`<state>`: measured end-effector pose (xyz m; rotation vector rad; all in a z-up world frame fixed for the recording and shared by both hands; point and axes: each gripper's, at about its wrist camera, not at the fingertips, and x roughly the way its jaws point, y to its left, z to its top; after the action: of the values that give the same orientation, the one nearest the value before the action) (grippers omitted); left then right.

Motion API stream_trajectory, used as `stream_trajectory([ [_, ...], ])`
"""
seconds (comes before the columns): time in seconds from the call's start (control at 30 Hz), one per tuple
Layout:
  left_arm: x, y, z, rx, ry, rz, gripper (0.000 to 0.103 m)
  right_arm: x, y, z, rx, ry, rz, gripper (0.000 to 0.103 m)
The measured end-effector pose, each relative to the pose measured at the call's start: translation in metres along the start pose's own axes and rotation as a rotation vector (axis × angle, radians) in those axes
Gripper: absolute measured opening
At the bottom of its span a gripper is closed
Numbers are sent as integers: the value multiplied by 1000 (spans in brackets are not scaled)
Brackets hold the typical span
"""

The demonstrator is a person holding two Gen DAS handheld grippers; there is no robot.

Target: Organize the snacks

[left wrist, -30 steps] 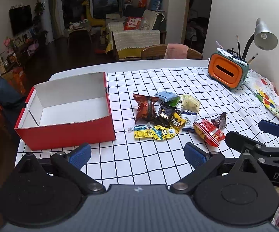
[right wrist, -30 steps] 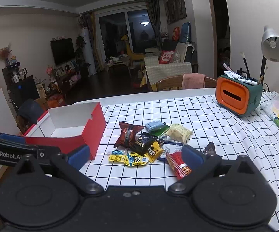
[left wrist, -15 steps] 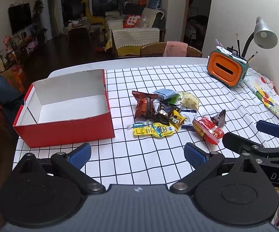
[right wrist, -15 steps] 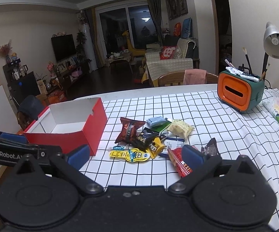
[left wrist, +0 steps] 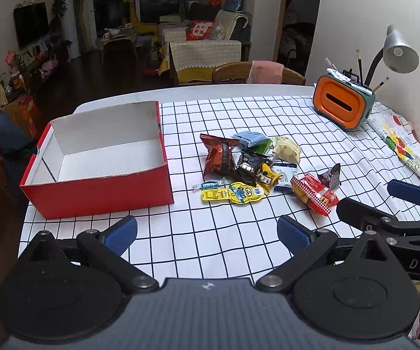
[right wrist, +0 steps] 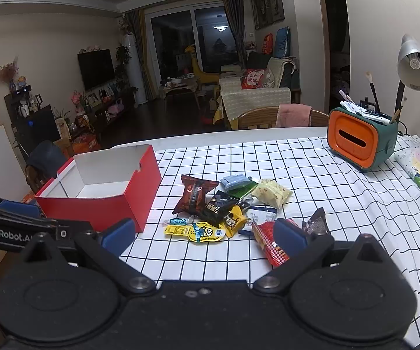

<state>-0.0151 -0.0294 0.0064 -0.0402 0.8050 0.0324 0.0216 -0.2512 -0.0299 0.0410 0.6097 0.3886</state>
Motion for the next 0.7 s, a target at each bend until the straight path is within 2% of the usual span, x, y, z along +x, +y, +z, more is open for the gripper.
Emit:
stream_trajectory([
  [0.7,-1,3,-3,-15,0,6,103,-1,0,-1,-7,2,4,101],
])
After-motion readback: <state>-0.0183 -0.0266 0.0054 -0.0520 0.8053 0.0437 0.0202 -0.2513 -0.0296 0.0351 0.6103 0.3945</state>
